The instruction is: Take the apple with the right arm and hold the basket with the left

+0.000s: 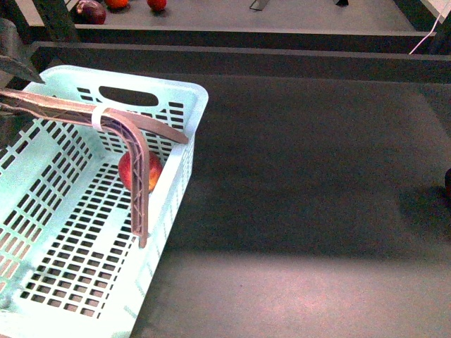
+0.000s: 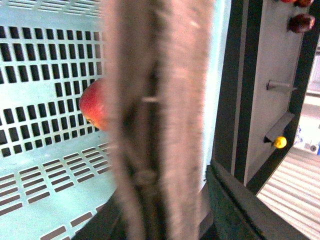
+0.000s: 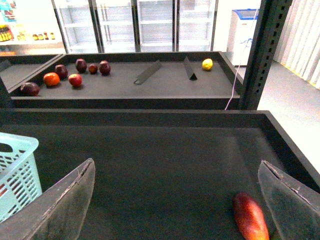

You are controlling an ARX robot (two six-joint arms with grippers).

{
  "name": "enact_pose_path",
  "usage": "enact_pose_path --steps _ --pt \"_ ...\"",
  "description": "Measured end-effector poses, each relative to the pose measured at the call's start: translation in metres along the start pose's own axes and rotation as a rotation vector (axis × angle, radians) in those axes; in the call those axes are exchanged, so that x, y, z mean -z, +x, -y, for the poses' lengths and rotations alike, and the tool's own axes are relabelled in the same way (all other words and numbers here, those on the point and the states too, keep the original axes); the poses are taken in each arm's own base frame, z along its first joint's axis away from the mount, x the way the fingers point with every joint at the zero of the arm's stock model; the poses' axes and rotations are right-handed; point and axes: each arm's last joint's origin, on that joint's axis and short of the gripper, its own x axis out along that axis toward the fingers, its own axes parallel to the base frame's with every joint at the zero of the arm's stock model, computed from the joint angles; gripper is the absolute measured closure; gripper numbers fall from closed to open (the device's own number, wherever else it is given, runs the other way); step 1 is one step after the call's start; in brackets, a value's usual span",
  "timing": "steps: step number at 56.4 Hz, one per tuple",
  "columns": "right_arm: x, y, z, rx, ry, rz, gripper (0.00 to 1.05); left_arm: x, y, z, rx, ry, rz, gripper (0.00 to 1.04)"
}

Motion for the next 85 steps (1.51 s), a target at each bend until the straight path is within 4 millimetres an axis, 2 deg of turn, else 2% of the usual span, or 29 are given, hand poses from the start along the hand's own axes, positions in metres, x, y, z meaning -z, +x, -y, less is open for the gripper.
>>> enact_pose_path --steps 10,18,20,27,29,31,34,38,42,49,56,70,85 --pt "0.000 0.000 0.000 0.000 0.000 0.000 0.09 0.007 -0.033 0.003 -0.019 -0.042 0.044 0.38" --pt "0.000 0.000 0.000 0.000 0.000 0.000 0.09 0.018 -0.074 0.012 0.016 -0.032 0.129 0.09" --pt "0.000 0.000 0.000 0.000 0.000 0.000 0.09 0.020 -0.082 0.013 0.018 -0.025 0.142 0.05" --pt "0.000 0.000 0.000 0.000 0.000 0.000 0.09 0.025 -0.102 0.014 0.035 -0.056 0.181 0.07" --pt "0.000 0.000 0.000 0.000 0.000 0.000 0.09 0.025 -0.100 0.014 0.142 0.039 0.154 0.13" --pt "0.000 0.000 0.000 0.000 0.000 0.000 0.09 0.022 -0.097 0.004 0.338 0.270 0.163 0.23" --pt "0.000 0.000 0.000 0.001 0.000 0.000 0.09 0.017 -0.100 -0.010 0.465 0.547 0.257 0.34" --pt "0.000 0.000 0.000 0.000 0.000 0.000 0.09 0.010 -0.110 -0.019 0.539 0.837 0.409 0.47" --pt "0.000 0.000 0.000 0.000 0.000 0.000 0.09 0.004 -0.119 -0.026 0.536 1.065 0.527 0.59" --pt "0.000 0.000 0.000 0.000 0.000 0.000 0.09 -0.001 -0.124 -0.044 0.487 1.263 0.583 0.81" --pt "0.000 0.000 0.000 0.000 0.000 0.000 0.09 -0.005 -0.128 -0.059 0.467 1.323 0.598 1.02" --pt "0.000 0.000 0.000 0.000 0.000 0.000 0.09 -0.018 -0.142 -0.087 0.456 1.350 0.612 1.01" --pt "0.000 0.000 0.000 0.001 0.000 0.000 0.09 -0.016 -0.144 -0.103 0.460 1.353 0.615 1.01"
